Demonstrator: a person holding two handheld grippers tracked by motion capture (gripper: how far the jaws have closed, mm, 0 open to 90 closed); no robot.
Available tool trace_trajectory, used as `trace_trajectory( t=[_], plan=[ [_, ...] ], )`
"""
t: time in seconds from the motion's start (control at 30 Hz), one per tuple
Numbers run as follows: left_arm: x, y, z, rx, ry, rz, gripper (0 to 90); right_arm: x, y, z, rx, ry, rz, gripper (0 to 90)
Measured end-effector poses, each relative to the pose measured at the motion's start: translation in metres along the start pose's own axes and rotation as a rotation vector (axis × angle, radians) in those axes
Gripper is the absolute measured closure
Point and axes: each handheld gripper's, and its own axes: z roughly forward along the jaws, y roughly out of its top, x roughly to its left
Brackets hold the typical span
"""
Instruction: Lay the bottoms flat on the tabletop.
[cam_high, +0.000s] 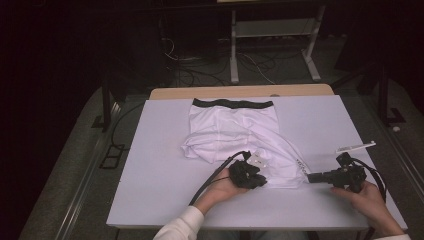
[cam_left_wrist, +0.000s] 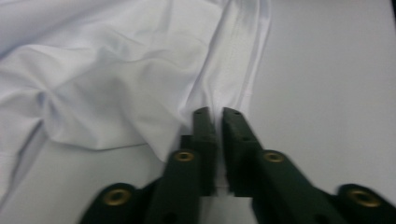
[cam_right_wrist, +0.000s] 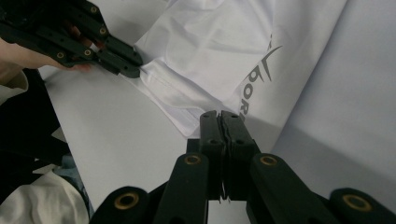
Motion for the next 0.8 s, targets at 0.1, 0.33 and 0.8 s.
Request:
trace_trajectory(
  t=[0.1, 0.33, 0.8],
  plan=[
    [-0.002, 0.002, -0.002, 0.023, -0.021, -0.033, 88.2, 0.002, 0.0, -0.001, -0.002, 0.01, -0.005, 86.8],
    [-0.025, 0.005, -0.035, 0.119, -0.067, -0.009, 88.3, 0.019, 0.002, -0.007, 0.028, 0.096, -0.1, 86.8],
    [-0.052, -0.003, -0.04, 0.198, -0.133, 0.014, 88.0, 0.038, -0.003, -0.003, 0.169, 0.183, -0.215, 86.8]
  ],
)
